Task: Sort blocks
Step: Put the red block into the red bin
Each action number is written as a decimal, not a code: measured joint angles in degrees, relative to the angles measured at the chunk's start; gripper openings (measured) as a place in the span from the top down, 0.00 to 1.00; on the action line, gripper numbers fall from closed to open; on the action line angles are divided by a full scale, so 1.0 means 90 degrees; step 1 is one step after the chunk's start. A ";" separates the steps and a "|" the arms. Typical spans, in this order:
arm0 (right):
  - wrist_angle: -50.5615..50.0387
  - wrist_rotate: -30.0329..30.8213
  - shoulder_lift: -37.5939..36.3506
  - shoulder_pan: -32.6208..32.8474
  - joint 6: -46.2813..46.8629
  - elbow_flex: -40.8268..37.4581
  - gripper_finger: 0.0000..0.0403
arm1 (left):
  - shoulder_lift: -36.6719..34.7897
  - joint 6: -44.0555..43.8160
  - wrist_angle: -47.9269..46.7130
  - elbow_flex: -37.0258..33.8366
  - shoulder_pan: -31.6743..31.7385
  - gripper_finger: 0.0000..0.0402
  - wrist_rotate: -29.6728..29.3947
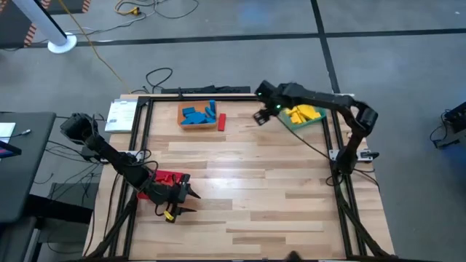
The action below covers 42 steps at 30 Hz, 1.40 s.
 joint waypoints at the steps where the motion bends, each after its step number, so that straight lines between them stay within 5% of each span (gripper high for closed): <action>1: 0.0398 -0.0083 0.0000 0.0170 0.0000 0.0000 0.42 | 0.0000 0.0000 0.0002 0.0000 0.0000 0.41 0.0000; 7: 0.2790 -0.0417 0.0000 0.1084 -0.0078 0.0000 0.42 | 0.0000 0.0034 0.0023 0.0000 0.0029 0.41 -0.0012; 15: 0.4000 -0.0420 0.0823 0.1565 0.0279 0.0093 0.42 | 0.0002 0.0247 0.0372 0.0002 0.0049 0.41 -0.0019; 31: 0.2248 -0.0392 0.3055 0.1521 0.0421 0.2417 0.42 | 0.0005 0.0204 0.0295 0.0001 0.0049 0.41 -0.0120; 42: 0.1383 -0.0037 0.3267 0.1386 0.0553 0.3111 0.45 | 0.0005 0.0273 0.0279 0.0000 0.0049 0.41 -0.0126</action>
